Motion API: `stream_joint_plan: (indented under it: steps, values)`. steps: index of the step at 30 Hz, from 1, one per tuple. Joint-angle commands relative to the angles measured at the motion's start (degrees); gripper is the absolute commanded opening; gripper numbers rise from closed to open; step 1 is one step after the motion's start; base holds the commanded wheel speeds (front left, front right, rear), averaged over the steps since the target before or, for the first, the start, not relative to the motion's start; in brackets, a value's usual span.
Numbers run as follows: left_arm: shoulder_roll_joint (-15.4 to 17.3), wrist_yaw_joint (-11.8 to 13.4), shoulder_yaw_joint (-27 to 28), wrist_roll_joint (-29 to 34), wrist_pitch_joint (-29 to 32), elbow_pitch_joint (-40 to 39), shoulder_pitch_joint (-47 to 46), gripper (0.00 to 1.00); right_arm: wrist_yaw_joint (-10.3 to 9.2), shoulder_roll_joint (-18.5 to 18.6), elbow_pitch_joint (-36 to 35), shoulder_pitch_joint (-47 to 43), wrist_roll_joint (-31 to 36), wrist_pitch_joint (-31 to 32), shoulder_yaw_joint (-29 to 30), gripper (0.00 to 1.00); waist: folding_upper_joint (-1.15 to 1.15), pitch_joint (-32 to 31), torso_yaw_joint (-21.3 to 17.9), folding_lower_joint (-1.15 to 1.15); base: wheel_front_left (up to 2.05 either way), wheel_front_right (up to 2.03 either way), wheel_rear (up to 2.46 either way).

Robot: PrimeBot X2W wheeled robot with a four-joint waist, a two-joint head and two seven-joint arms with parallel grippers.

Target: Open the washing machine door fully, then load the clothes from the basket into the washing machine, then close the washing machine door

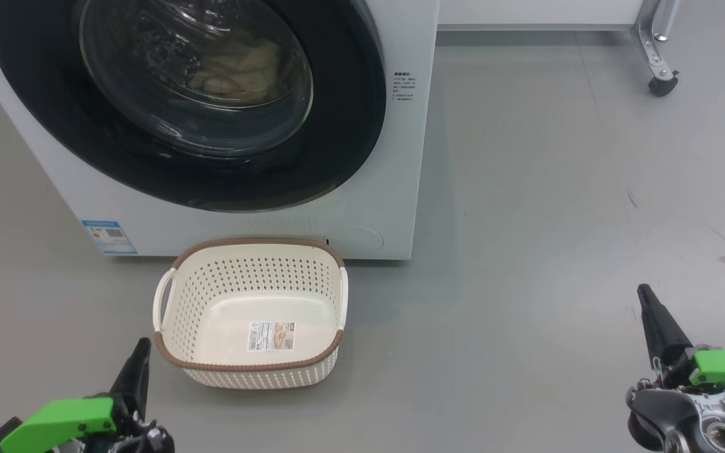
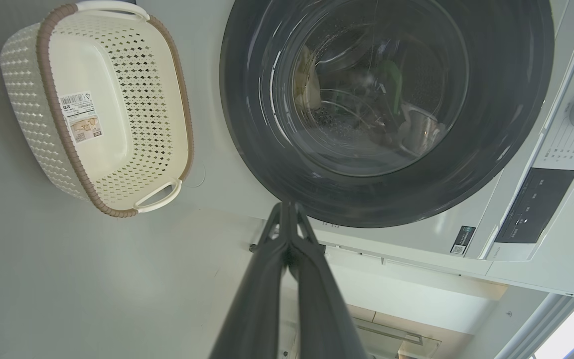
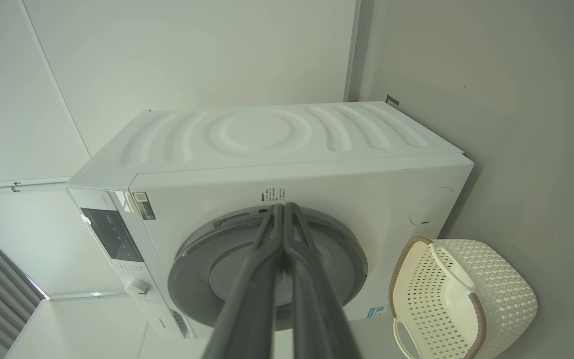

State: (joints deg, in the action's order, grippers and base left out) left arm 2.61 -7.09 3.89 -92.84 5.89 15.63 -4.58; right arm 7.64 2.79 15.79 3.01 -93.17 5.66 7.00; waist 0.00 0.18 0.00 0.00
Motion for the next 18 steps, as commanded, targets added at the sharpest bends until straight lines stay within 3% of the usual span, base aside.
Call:
stream_joint_plan:
  steps: [1,18]
  values:
    - [0.54,-0.40,2.30,0.40,0.33,-1.59,-1.57,0.00,-0.15,0.45,-1.79,3.13,0.63,0.45,-0.94,0.00,0.00,0.00,0.00,0.00,0.00,0.00,0.00]
    - [0.48,-0.40,2.39,0.48,0.40,-1.59,-1.58,0.00,-0.15,0.37,-1.79,3.14,0.72,0.55,-0.83,0.00,0.00,0.00,0.00,0.00,0.00,0.00,0.00]
